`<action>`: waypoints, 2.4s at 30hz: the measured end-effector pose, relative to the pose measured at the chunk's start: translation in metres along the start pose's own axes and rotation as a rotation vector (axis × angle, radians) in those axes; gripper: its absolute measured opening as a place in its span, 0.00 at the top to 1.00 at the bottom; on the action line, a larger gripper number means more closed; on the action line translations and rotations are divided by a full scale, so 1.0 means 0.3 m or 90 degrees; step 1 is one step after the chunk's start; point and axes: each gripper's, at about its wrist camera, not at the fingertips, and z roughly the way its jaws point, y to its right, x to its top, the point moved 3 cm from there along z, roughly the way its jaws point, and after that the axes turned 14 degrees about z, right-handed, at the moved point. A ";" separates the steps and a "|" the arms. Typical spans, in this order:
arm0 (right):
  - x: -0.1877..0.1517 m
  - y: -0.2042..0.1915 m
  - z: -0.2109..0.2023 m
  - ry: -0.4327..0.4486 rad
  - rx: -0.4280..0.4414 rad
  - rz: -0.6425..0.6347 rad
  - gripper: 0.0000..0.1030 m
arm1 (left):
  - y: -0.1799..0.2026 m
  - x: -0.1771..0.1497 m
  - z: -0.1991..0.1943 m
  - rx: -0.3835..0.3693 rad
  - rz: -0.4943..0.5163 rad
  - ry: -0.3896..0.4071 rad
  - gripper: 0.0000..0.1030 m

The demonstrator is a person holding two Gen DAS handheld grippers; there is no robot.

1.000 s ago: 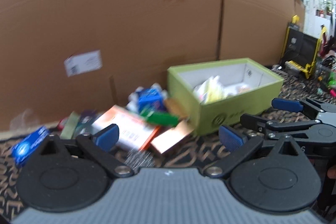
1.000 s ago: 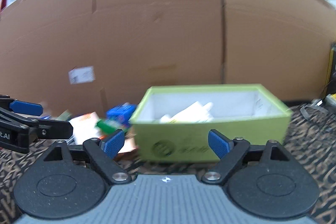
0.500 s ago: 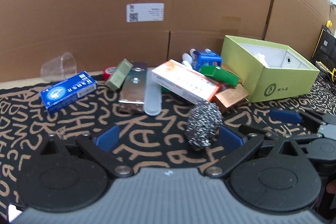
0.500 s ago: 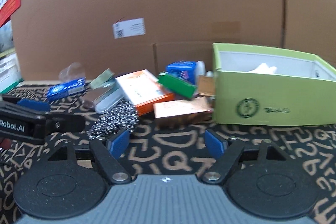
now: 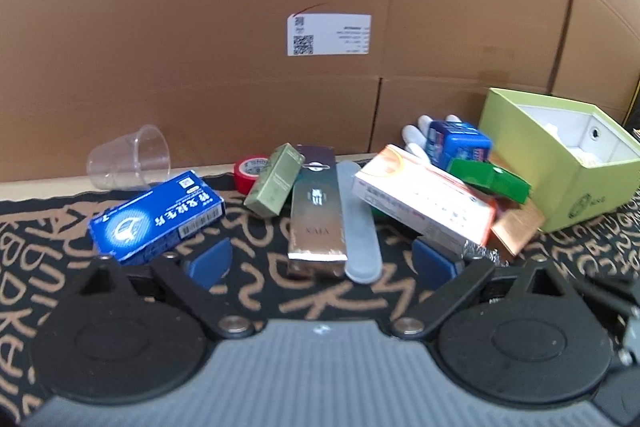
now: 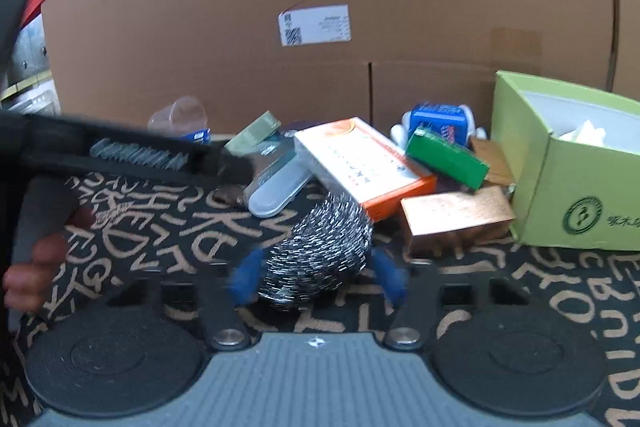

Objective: Organize objects
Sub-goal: 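Move both tools back to the table toward the steel wool, then grasp the steel wool with the right gripper while the left grasps the silver box, then drop the steel wool and silver box into the green shoebox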

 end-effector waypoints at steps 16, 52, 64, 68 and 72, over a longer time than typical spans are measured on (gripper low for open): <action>0.007 0.087 -0.166 0.005 0.019 0.035 0.56 | -0.027 0.007 0.147 -0.048 -0.022 -0.072 0.62; -0.029 0.194 -0.151 -0.018 -0.039 0.064 0.57 | 0.139 -0.100 -0.023 -0.031 0.077 -0.126 0.63; 0.129 0.286 -0.311 0.096 -0.017 0.066 0.57 | 0.267 0.114 -0.261 -0.110 0.101 0.014 0.63; 0.219 0.364 -0.364 0.152 -0.055 0.055 0.57 | 0.369 0.247 -0.263 -0.148 0.124 0.064 0.63; 0.312 0.457 -0.378 0.191 -0.115 0.039 0.57 | 0.483 0.380 -0.206 -0.175 0.143 0.088 0.63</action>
